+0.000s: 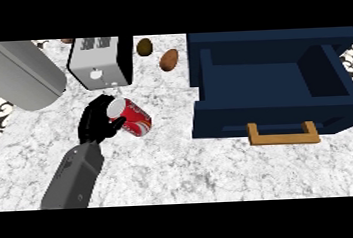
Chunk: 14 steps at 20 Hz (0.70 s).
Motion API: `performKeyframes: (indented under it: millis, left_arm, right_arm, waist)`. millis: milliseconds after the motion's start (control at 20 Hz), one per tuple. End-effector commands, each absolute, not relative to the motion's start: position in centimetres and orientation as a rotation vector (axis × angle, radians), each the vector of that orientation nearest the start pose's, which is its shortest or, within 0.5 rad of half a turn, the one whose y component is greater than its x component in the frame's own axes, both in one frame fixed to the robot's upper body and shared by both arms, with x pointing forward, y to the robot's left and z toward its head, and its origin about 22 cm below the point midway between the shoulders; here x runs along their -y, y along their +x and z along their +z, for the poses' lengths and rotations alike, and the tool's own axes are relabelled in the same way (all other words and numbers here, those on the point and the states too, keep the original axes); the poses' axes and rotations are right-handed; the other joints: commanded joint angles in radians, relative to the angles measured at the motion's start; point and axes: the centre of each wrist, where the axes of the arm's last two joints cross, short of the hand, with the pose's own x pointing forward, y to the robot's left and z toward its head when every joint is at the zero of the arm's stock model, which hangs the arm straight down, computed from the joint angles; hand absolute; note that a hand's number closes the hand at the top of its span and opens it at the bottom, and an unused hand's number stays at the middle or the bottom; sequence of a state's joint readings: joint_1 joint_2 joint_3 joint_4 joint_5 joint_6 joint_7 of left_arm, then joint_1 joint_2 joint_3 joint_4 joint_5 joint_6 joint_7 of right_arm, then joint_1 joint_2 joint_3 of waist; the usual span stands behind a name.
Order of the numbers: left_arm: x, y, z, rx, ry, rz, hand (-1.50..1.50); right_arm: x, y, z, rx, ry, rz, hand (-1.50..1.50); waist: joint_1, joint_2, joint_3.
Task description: Pick up the can, place it into the drawer and close the drawer
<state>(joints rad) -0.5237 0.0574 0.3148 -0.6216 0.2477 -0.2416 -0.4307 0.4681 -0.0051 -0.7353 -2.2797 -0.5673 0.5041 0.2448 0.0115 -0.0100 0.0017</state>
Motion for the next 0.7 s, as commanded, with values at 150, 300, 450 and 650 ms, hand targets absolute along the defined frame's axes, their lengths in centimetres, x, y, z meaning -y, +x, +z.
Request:
performKeyframes:
  millis: [150,300,450,650]
  left_arm:
    - [-21.1,34.5,-1.3,1.662,-0.261,0.23,1.5]
    - [-21.2,35.0,3.3,1.682,-0.252,0.223,1.5]
    - [-17.4,34.1,5.6,1.679,-0.269,0.209,1.5]
    - [-18.4,34.0,8.6,1.702,-0.244,0.176,1.5]
  right_arm:
    - [37.4,5.8,10.5,1.781,-0.183,-0.15,-1.5]
    - [36.8,6.2,12.3,1.778,-0.195,-0.143,-1.5]
    - [37.2,5.4,11.0,1.771,-0.179,-0.144,-1.5]
    - [36.3,6.3,11.8,1.797,-0.177,-0.13,-1.5]
  waist:
    - [0.004,-0.002,0.0]
    - [0.005,0.001,-0.001]
    - [-0.009,0.002,-0.001]
    - [-0.011,0.007,-0.001]
